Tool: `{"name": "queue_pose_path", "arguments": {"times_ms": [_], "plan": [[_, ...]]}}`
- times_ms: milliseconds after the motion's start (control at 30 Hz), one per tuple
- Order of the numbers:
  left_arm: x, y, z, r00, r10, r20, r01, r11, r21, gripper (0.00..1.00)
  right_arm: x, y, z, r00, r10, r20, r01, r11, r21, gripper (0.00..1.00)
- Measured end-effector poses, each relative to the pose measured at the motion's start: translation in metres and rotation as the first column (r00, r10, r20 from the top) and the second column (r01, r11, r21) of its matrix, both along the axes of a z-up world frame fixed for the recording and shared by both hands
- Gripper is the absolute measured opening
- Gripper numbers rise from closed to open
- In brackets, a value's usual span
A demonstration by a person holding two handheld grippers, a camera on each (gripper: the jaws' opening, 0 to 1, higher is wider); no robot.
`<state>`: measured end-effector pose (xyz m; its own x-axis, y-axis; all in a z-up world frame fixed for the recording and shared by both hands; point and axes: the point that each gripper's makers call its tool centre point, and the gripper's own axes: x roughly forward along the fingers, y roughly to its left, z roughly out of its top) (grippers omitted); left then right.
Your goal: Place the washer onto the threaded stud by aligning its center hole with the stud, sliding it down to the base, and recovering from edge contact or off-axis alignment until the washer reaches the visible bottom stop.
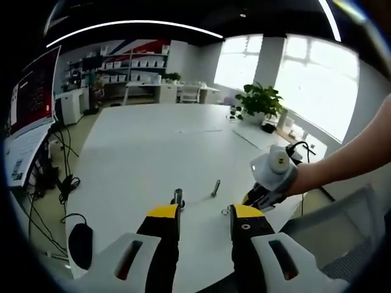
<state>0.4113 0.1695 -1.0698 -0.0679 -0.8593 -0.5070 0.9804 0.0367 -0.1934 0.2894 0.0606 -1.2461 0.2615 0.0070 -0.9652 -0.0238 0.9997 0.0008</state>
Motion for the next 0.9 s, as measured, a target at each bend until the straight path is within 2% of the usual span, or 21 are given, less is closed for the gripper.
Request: {"name": "queue_pose_path", "arguments": {"times_ms": [100, 233, 500, 600, 633, 667, 700, 733, 767, 867, 900], "plan": [[-0.002, 0.000, 0.001, 1.000, -0.004, 0.004, 0.004, 1.000, 0.005, 0.31, -0.004, 0.008, 0.008, 0.999, 0.014, -0.030, -0.014, 1.000, -0.007, 0.16], [0.000, 0.000, 0.000, 1.000, 0.002, 0.000, -0.002, 1.000, 0.003, 0.31, -0.004, 0.009, 0.006, 0.996, 0.050, -0.077, -0.051, 0.999, -0.006, 0.16], [-0.002, 0.001, -0.001, 1.000, -0.002, -0.009, 0.002, 1.000, 0.011, 0.31, -0.008, 0.010, 0.008, 0.992, 0.052, -0.118, -0.055, 0.998, -0.018, 0.15], [-0.003, 0.001, -0.002, 1.000, -0.007, -0.006, 0.008, 1.000, 0.015, 0.31, -0.005, 0.010, 0.008, 0.992, 0.056, -0.113, -0.058, 0.998, -0.018, 0.14], [-0.003, 0.001, -0.003, 1.000, -0.009, -0.007, 0.009, 1.000, 0.016, 0.31, -0.004, 0.008, 0.006, 0.992, 0.054, -0.112, -0.057, 0.998, -0.017, 0.12], [-0.003, 0.001, -0.003, 1.000, -0.008, -0.009, 0.009, 1.000, 0.016, 0.31, -0.003, 0.001, 0.003, 0.994, 0.034, -0.100, -0.040, 0.998, -0.058, 0.04], [-0.003, 0.001, -0.003, 1.000, -0.007, -0.010, 0.007, 1.000, 0.015, 0.31, -0.005, 0.008, 0.008, 0.991, 0.098, -0.095, -0.101, 0.994, -0.034, 0.03], [-0.001, 0.001, -0.004, 1.000, -0.004, -0.010, 0.004, 1.000, 0.015, 0.31, -0.007, 0.007, 0.009, 0.993, 0.063, -0.097, -0.068, 0.997, -0.045, 0.03], [-0.001, 0.001, -0.003, 1.000, -0.002, -0.012, 0.002, 1.000, 0.015, 0.31, -0.003, 0.002, 0.004, 0.995, 0.049, -0.089, -0.053, 0.998, -0.044, 0.03], [0.000, 0.002, -0.003, 1.000, 0.004, -0.016, -0.004, 1.000, 0.014, 0.31, -0.004, 0.003, 0.007, 0.997, 0.021, -0.068, -0.023, 0.999, -0.024, 0.04], [0.000, 0.002, -0.004, 1.000, 0.004, -0.018, -0.004, 1.000, 0.014, 0.31, -0.004, 0.004, 0.008, 0.999, -0.015, -0.050, 0.014, 1.000, -0.011, 0.04]]}}
